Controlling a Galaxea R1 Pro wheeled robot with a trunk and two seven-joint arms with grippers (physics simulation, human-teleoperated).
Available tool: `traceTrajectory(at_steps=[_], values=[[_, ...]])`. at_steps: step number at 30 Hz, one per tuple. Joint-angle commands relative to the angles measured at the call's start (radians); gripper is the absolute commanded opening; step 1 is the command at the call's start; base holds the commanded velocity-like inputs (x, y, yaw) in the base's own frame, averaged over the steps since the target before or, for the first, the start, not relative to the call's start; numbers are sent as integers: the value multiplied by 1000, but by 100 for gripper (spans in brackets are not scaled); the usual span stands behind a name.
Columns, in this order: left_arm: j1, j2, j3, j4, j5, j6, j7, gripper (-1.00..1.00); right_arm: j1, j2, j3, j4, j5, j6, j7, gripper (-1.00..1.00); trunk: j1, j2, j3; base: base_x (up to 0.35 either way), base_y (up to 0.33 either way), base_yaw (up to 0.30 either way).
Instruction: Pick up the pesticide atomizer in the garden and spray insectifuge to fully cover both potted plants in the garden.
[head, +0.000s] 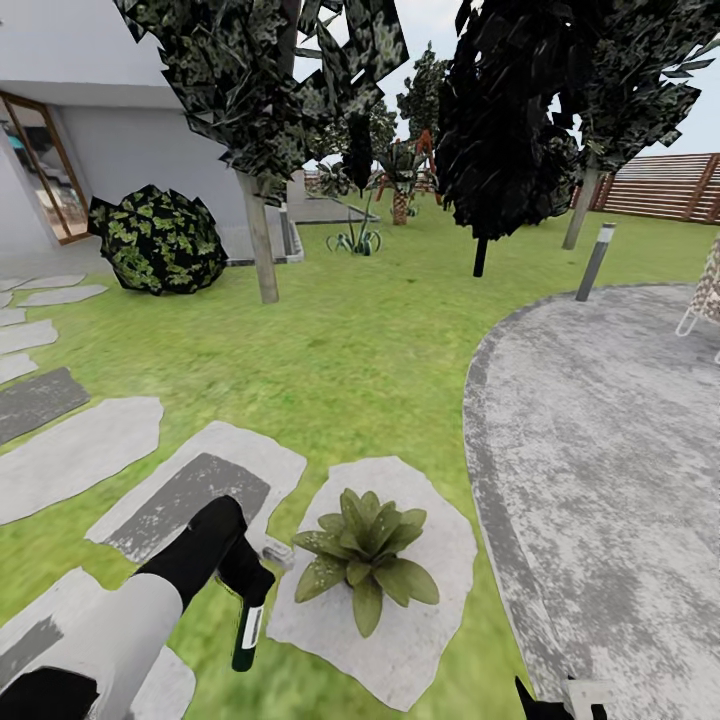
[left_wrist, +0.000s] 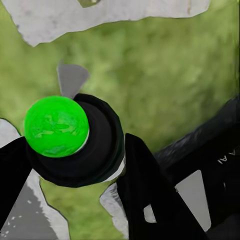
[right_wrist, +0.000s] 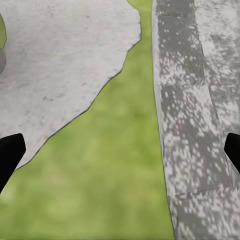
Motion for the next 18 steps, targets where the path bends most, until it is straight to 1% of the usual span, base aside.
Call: traceTrajectory(at_steps=[1,2,4,5,7,8,10,16,18], values=[[-15,-2,-22,-1,-12,4,-25,-100,0,0,-9,0,1,-2,9,100,0,0,-1,0,0,0],[-35,-5,-56,3,-11,4,-52,-100,-1,0,-9,0,1,-2,9,100,0,0,-1,0,0,0],[-59,-7,-110,7,-12,5,-98,-100,-1,0,-8,0,1,-2,9,100,0,0,-1,0,0,0],[-87,-10,-184,9,-13,6,-159,-100,-1,0,-9,0,1,-2,9,100,0,0,-1,0,0,0],[-108,-10,-229,11,-12,6,-210,-100,-1,0,-10,0,1,-2,9,100,0,0,-1,0,0,0],[-112,-9,-239,12,-13,6,-224,-100,-1,0,-9,0,1,-2,9,100,0,0,-1,0,0,12],[-107,-7,-246,12,-14,5,-231,-100,0,0,-9,0,1,-2,9,100,0,0,-1,0,0,163],[-110,-7,-243,12,-17,5,-233,-100,-1,1,-8,0,1,-2,9,100,0,0,-1,0,0,263],[-111,-7,-242,12,-17,5,-233,-100,-1,1,-9,0,1,-2,9,100,0,0,-1,0,-9,148]])
